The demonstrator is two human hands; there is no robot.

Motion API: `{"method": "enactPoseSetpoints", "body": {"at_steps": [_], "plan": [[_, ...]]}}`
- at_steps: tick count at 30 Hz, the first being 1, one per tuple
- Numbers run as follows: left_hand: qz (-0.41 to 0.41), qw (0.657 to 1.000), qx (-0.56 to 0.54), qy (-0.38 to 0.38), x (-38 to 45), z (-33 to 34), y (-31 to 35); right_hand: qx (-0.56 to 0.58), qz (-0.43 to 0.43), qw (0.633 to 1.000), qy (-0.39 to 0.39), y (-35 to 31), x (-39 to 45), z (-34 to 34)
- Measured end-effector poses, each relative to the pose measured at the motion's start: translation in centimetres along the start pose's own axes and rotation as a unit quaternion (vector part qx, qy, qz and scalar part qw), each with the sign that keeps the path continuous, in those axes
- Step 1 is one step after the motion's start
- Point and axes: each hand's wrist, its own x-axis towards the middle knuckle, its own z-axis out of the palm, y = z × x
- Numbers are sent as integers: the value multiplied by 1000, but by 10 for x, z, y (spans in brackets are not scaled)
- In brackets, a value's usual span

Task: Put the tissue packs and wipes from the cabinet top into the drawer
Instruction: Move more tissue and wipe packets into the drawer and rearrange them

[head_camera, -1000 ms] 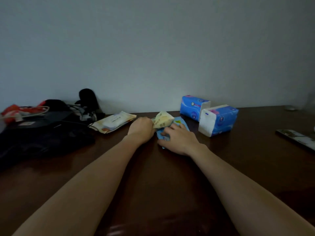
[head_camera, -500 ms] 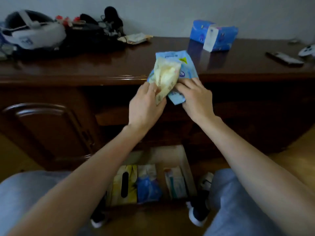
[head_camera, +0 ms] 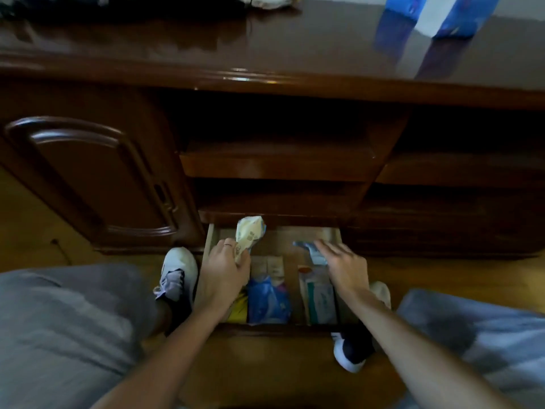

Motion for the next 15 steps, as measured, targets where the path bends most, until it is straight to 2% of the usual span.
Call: {"method": "enactPoseSetpoints", "body": {"at_steps": [2, 5, 7, 9, 11, 12, 13, 14, 15], "plan": [[1, 999, 27, -20, -5, 7, -8, -28, -19, 998, -55, 5, 12, 22], [27, 997, 66, -43, -14, 19, -23, -79, -28, 960, -265, 14, 14, 64], [43, 991, 105, -66, -19, 28, -28, -63, 22, 932, -355, 18, 7, 85], [49, 987, 119, -92, -23, 32, -28, -7, 74, 948, -311, 18, 1, 101], [82, 983, 122, -113, -25, 35, -28, 120, 136, 958, -222, 6, 5, 107], [107, 979, 120, -126, -26, 37, -27, 231, 185, 931, -211, -2, 12, 104], [129, 975, 115, -139, -27, 39, -24, 370, 236, 867, -235, -11, 21, 98], [141, 973, 111, -146, -28, 42, -22, 495, 273, 773, -288, -19, 29, 94], [144, 972, 105, -151, -30, 45, -18, 568, 284, 695, -337, -26, 36, 93]]}}
